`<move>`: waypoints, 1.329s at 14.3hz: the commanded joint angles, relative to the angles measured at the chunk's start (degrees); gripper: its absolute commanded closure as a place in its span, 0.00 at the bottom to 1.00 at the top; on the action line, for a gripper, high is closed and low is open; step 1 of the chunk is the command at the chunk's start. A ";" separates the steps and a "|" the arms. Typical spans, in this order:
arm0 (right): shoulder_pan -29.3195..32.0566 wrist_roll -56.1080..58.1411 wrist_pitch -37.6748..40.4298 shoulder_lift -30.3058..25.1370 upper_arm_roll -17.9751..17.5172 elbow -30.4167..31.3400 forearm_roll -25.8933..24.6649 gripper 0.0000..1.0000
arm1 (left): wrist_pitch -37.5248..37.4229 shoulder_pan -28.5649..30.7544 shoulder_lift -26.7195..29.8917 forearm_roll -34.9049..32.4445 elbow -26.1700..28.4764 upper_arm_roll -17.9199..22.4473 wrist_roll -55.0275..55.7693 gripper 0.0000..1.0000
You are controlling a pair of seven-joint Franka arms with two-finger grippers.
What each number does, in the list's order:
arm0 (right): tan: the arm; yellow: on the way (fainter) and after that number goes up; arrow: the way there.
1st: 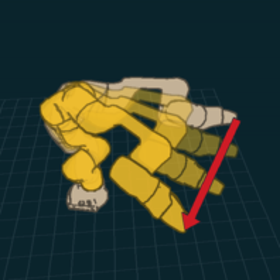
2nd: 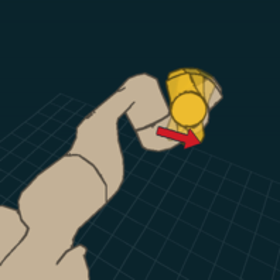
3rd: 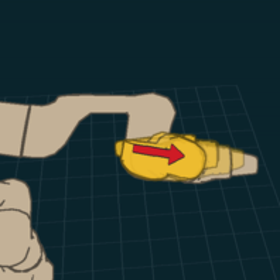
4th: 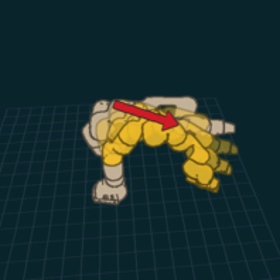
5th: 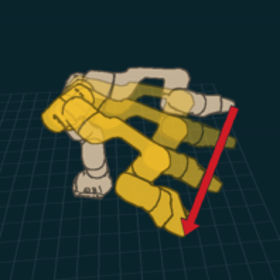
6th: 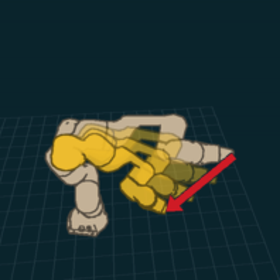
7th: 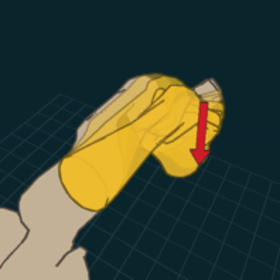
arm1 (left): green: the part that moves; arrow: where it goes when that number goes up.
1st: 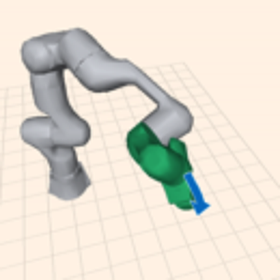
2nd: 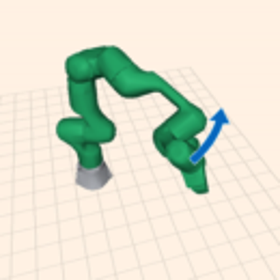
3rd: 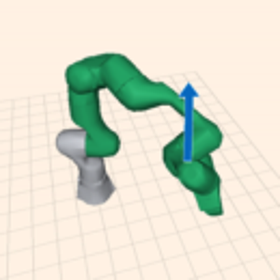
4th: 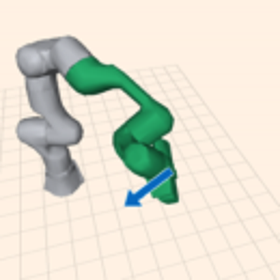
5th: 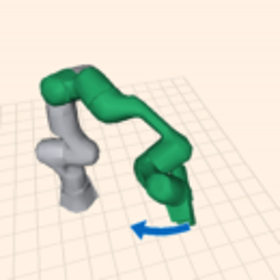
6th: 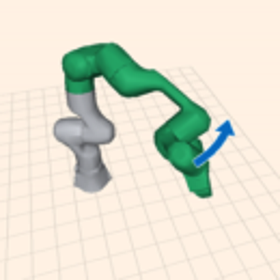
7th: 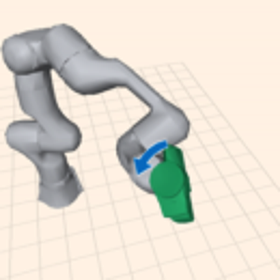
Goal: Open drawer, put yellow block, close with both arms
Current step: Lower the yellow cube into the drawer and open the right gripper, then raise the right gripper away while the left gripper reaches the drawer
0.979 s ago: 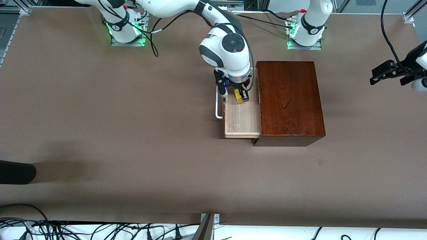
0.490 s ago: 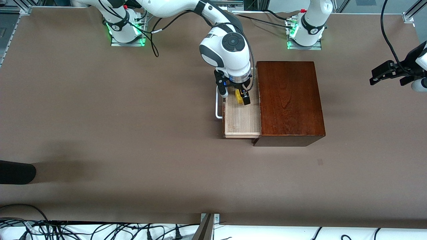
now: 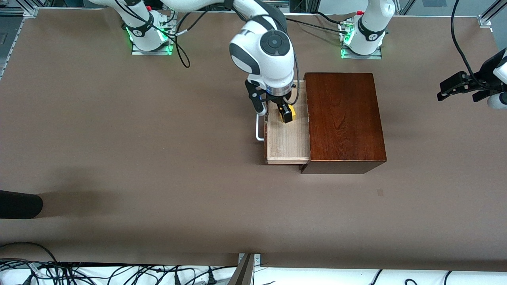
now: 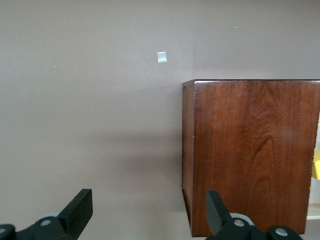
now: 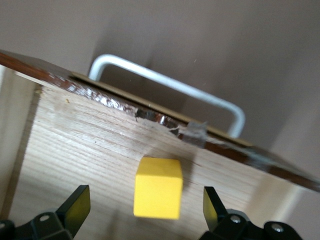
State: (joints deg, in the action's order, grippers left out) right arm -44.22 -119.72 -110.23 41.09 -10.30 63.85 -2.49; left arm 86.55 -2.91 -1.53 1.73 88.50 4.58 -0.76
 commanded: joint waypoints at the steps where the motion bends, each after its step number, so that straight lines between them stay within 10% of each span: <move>1: 2.64 11.57 8.33 -7.14 -0.08 1.19 3.46 0.01 | -0.24 -0.08 -1.37 1.78 -1.66 -0.36 -0.55 0.00; 6: 5.54 40.40 26.19 -15.67 2.72 3.46 3.55 0.01 | -0.24 -0.52 -4.96 4.49 -5.08 -0.80 -0.55 0.00; 19: 5.55 95.17 31.83 -39.94 23.29 23.15 2.85 0.00 | -1.73 -19.22 -9.71 5.83 -9.83 -0.89 30.26 0.00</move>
State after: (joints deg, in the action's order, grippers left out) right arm -38.41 -30.21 -77.83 6.18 10.88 81.71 0.15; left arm 86.72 -18.38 -7.72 6.96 83.55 2.89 23.53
